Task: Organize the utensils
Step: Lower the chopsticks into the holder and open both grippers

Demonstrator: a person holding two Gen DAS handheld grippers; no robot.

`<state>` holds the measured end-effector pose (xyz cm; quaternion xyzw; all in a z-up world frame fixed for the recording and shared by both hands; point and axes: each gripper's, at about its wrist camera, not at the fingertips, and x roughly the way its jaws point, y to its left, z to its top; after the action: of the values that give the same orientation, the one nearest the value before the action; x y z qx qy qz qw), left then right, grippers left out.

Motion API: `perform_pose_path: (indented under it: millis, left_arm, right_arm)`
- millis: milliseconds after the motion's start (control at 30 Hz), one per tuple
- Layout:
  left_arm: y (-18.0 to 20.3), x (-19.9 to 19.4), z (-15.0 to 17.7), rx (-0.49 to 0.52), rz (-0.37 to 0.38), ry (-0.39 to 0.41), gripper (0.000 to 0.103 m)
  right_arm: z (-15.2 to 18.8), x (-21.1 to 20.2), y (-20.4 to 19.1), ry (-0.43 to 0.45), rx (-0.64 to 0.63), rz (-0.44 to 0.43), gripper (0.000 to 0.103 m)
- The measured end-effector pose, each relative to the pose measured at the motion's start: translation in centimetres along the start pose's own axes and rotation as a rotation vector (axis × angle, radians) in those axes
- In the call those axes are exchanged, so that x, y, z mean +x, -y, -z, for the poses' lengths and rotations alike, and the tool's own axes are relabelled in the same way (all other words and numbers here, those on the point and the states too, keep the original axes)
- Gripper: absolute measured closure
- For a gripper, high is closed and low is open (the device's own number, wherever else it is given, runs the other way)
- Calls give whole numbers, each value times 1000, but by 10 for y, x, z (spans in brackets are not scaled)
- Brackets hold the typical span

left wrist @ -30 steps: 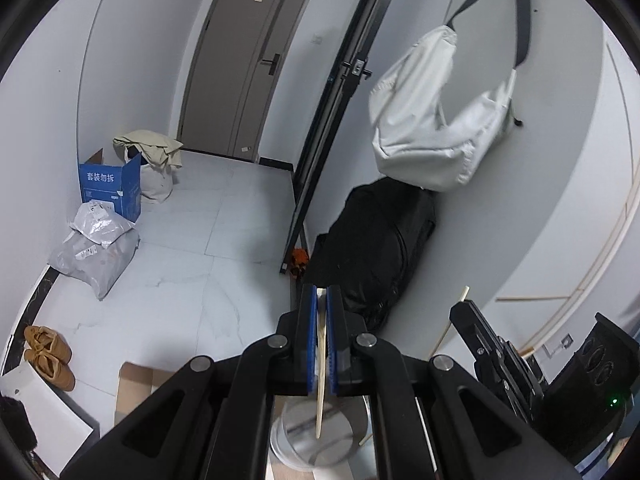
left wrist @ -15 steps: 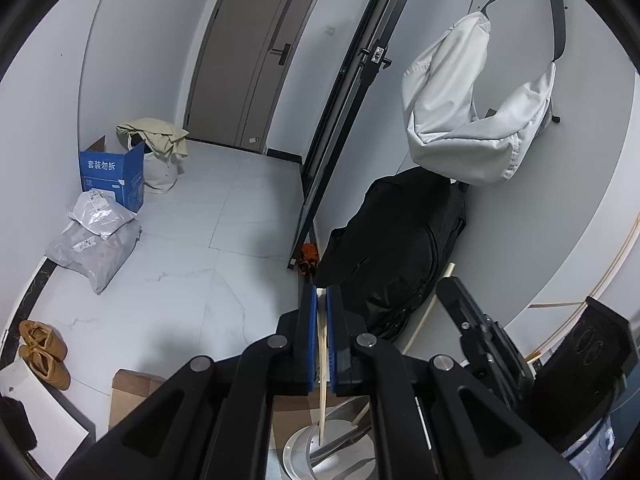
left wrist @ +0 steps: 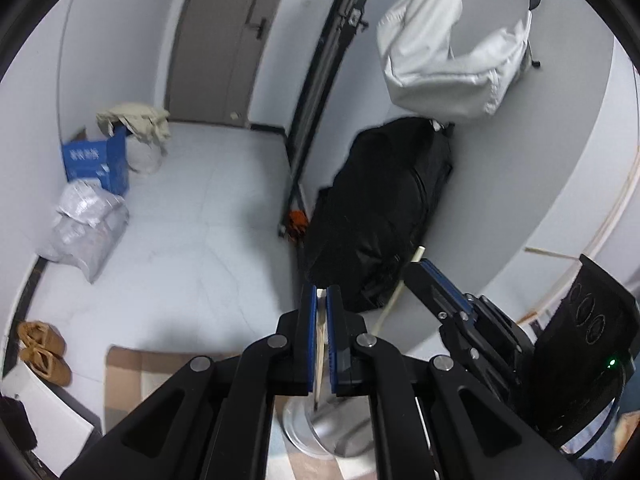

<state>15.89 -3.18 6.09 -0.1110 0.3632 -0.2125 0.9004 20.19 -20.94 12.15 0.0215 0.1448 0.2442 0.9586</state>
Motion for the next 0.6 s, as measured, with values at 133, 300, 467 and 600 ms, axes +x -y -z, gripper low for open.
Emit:
perform_pose_path:
  millis: [133,300,467,600]
  left_arm:
    - [-1,0,2,-9,-3,-55,84]
    - [-12,-28,8,-58,-43,17,51]
    - [-13,-53,14,-91,-104,63,35]
    - [-7,-68,23,-92,-155,102,31]
  right_arm:
    - [3,-6,-5,-46,14,-37,96]
    - [7,-28,-2,-70,55,-7,66]
    - [7,-57,-4,-63,86,29,57]
    - [7,-80,-18,-46,81,32,50]
